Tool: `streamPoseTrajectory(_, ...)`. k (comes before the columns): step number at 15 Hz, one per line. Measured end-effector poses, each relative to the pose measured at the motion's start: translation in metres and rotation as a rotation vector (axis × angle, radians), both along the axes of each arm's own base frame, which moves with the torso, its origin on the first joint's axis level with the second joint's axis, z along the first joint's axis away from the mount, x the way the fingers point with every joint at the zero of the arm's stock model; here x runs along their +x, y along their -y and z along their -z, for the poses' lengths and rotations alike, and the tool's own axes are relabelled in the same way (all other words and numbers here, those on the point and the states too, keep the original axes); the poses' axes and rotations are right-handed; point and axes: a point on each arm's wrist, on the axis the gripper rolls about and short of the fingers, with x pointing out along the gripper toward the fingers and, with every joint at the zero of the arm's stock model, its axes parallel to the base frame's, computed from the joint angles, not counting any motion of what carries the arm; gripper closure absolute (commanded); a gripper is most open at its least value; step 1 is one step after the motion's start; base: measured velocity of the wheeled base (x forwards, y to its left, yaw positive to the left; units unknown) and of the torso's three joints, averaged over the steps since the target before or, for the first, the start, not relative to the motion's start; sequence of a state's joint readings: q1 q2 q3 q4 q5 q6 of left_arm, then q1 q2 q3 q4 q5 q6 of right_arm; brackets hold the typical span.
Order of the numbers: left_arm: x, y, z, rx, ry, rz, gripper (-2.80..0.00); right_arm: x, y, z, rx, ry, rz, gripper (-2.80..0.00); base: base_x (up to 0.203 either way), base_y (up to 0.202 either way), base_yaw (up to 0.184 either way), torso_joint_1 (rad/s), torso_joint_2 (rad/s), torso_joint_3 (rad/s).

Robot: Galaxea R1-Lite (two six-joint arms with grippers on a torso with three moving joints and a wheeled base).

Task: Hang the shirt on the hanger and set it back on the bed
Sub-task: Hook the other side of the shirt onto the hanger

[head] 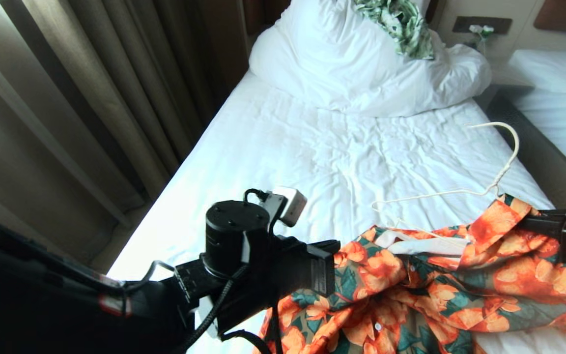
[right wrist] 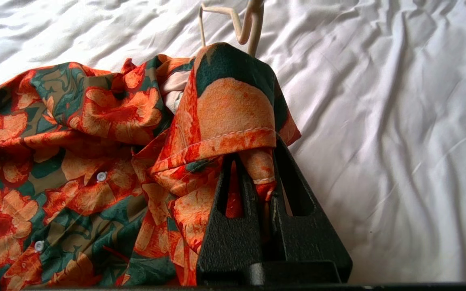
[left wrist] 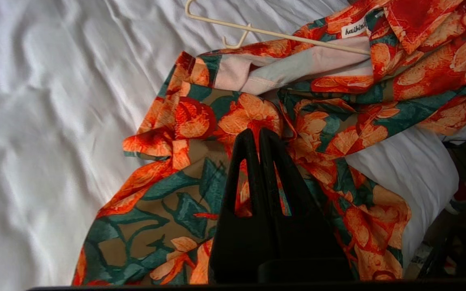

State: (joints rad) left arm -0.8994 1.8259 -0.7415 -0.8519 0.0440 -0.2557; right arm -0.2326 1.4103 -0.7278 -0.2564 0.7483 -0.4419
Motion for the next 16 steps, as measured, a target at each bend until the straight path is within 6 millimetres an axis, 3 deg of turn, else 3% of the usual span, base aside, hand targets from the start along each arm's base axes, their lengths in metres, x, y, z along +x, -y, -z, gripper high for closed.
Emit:
streamPoseTrajectory(3,0.002,0.017,0.006,0.017,-0.011,0.025,0.00,-0.013,0.013,0.027,0.079,0.030,0.015,0.00,0.000,0.000,0.000,0.000,0.00,0.000)
streamPoseTrajectory(6,0.001,0.031,0.010,0.042,-0.031,0.050,0.00,-0.011,0.027,0.044,0.106,0.096,0.052,0.00,0.000,0.000,0.000,0.000,0.00,0.000)
streamPoseTrajectory(12,0.010,0.076,0.016,0.093,-0.043,0.039,0.00,0.022,0.044,0.067,0.166,0.228,0.076,0.00,0.000,0.000,0.000,0.000,0.00,0.000)
streamPoseTrajectory(16,0.025,0.100,0.032,0.116,-0.039,-0.012,0.00,0.038,0.050,0.085,0.194,0.254,0.081,0.00,0.000,0.000,0.000,0.000,0.00,0.000)
